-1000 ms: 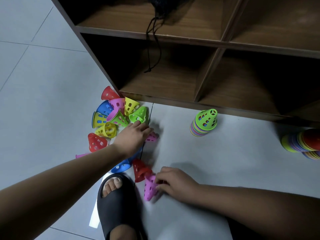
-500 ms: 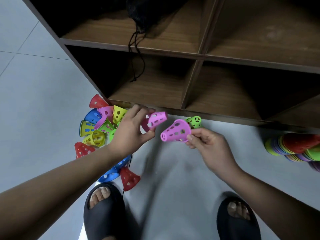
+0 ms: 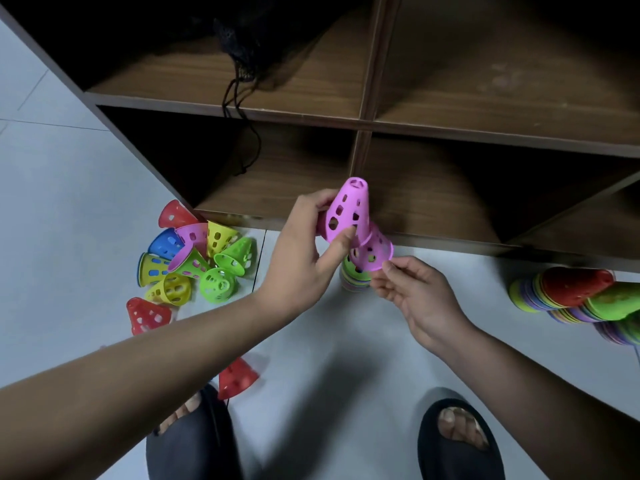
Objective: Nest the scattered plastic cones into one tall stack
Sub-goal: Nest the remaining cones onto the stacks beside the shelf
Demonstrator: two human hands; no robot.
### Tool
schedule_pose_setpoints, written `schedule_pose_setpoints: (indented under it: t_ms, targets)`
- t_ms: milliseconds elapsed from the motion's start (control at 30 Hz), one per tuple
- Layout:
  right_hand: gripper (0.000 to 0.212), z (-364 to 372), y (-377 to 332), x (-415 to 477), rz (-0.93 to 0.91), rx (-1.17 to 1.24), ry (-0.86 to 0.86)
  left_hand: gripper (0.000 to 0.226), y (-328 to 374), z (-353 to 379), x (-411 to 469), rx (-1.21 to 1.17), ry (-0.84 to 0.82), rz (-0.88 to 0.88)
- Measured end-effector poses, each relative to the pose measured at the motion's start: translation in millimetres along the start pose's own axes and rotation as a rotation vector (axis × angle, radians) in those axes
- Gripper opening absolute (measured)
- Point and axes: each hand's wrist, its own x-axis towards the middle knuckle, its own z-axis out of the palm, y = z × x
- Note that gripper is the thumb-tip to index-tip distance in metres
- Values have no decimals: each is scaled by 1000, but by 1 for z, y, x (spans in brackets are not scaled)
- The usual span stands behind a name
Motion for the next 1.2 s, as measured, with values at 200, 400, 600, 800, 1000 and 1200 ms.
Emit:
schedule_pose_setpoints:
  t_ms: [200, 400, 600, 800, 1000, 1200]
  targets:
    - [12, -1, 11, -3, 98, -21, 27, 57, -4, 20, 2, 69, -103, -32]
    - [12, 1, 24, -9, 180, -90, 38, 69, -31, 21, -2, 241, -265, -25]
    - [19, 15, 35, -15, 152, -313, -97, 62, -64, -6, -13, 395, -340, 6]
    - [11, 48, 61, -21, 38, -692, -326, 50, -107, -70, -34, 620, -297, -26]
    - [21, 82, 103, -29, -102, -984, -543, 56, -142, -122, -69, 861, -321, -111]
    - [34, 113, 121, -28, -275, -1231, -764, 67, -155, -144, -84, 926, -374, -184]
